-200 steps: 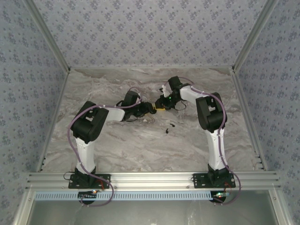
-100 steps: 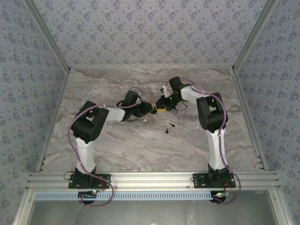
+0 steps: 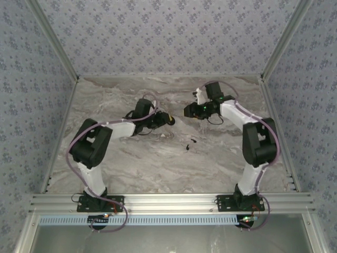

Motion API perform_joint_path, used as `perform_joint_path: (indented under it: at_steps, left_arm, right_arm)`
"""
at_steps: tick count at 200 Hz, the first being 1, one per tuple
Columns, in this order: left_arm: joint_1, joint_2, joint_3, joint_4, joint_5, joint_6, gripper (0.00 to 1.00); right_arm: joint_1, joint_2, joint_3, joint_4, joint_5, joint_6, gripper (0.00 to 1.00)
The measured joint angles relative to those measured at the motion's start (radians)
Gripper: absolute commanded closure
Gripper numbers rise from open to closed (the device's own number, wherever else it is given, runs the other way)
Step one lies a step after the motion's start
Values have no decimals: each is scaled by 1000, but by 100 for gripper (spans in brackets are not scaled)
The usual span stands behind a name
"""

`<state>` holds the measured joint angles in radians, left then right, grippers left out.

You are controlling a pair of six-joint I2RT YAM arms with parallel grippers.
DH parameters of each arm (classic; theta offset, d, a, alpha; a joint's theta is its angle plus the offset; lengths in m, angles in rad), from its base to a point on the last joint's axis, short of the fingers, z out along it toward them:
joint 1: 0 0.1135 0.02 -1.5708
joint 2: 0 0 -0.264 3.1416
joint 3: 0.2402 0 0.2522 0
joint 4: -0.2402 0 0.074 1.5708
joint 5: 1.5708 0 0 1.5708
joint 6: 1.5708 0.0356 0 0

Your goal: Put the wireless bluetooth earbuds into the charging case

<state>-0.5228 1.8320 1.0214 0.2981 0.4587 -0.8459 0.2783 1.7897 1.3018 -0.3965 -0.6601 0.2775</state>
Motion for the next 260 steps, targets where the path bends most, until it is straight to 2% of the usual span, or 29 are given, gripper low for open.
perform_joint_path:
  at_steps: [55,89,148,225,260]
  left_arm:
    - [11,-269,-12,-7,83,126,77]
    - [13,-361,-13,-10,158,192,77]
    - [12,-388,-24,-4,275,236,77]
    - [1,-439,-41,24,340,247,77]
    - [-16,-446,-41,28,349,262,77]
  right_arm:
    - [-39,-230,-107,108,-113,9,52]
    - [-40,-327,-157,193,-233,50,49]
    - [-18,-404,-158,251,-350,71,45]
    - [45,-399,-109,199,-362,29,43]
    - [63,-389,-84,186,-366,13,46]
